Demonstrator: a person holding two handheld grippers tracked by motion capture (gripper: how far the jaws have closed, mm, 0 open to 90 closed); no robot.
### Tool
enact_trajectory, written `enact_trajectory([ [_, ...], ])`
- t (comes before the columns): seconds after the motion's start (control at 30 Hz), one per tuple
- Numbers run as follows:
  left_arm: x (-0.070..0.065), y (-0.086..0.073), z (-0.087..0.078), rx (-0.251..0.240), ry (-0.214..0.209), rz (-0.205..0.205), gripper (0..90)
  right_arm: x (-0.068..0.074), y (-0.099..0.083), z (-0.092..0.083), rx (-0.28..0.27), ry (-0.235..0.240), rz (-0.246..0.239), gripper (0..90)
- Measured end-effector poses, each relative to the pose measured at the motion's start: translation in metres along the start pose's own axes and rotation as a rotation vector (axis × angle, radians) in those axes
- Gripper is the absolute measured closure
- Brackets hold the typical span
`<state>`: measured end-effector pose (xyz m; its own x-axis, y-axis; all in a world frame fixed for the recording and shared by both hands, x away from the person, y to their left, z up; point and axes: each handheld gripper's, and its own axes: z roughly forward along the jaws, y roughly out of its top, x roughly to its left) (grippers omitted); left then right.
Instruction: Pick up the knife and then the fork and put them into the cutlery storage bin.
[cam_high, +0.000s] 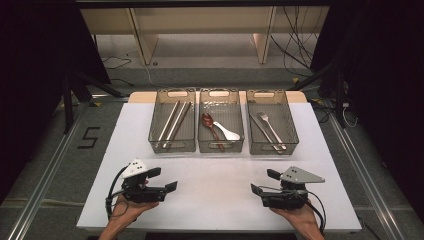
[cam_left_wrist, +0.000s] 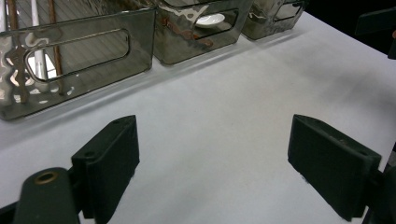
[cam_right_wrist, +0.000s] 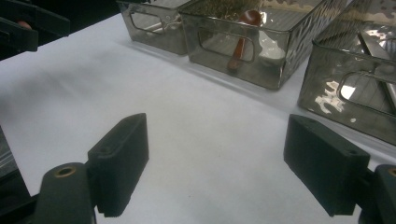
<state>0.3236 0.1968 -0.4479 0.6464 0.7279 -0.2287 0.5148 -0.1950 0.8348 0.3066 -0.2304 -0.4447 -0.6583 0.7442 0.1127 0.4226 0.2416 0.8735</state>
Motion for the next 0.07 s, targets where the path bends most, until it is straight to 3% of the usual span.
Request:
enact_trajectory([
  [0.07,0.0000,-0.0001,0.0002,0.002,0.001,0.000,16.1,-0.0005,0.0000,-0.0003,-0.003,-0.001,0.001,22.9],
])
